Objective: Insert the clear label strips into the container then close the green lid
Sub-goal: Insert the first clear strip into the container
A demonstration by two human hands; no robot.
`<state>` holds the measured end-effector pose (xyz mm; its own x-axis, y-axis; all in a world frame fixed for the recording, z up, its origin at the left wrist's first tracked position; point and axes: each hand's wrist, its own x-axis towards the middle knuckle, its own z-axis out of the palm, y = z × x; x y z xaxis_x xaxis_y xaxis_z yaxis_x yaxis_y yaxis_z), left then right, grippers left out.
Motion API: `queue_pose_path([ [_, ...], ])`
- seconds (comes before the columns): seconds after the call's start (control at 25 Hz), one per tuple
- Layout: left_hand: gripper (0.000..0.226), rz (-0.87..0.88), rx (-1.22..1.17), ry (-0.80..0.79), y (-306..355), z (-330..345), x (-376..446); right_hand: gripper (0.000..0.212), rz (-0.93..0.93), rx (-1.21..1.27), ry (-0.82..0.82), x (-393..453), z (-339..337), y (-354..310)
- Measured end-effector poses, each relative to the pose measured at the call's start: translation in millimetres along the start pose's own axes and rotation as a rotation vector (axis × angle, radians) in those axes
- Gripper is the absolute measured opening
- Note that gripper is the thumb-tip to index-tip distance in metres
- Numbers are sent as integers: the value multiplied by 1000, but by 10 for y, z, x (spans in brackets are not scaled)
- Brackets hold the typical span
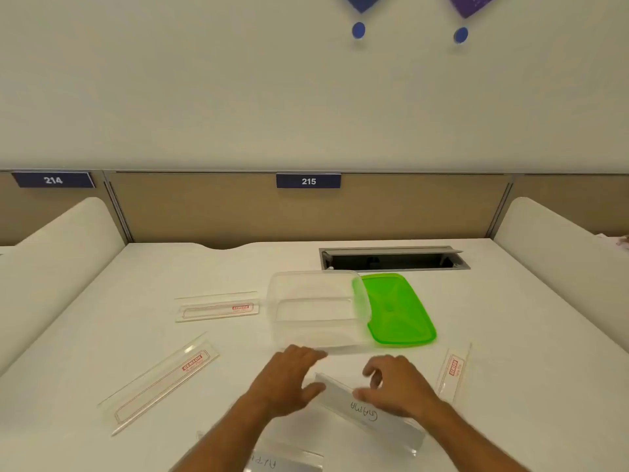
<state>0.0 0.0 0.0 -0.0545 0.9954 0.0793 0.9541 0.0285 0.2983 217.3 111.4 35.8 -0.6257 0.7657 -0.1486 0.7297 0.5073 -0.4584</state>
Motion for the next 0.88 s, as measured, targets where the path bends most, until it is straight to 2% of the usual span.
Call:
queue_pose_path([
  [0.04,57,1,-15,-39,23,34,-5,51,27,-39,-109,-36,37,11],
  [0.12,51,6,18,-82,55,103,-15,43,29,-175,-213,-88,121,14],
  [0.28,34,52,112,-87,92,135,-51,27,-28,-167,-164,-128,287,31],
  [0.36,32,83,104,-56,79,118,-85,26,-90,-214,-78,-143,333,47],
  [0.44,39,151,86,28,78,76,-106,27,-204,-274,15,-186,322,29],
  [0.56,70,212,131,125,101,-11,-91,9,-453,-440,265,-223,340,30],
  [0.64,91,165,203,76,154,-89,-57,16,-619,-479,431,-221,352,35],
  [0.68,93,143,234,56,178,-113,-41,15,-664,-491,485,-206,359,47],
  [0.76,84,115,247,56,214,-136,-24,11,-717,-516,553,-175,371,79],
  [0.88,64,111,210,136,237,-145,-33,10,-755,-558,616,-129,391,117],
])
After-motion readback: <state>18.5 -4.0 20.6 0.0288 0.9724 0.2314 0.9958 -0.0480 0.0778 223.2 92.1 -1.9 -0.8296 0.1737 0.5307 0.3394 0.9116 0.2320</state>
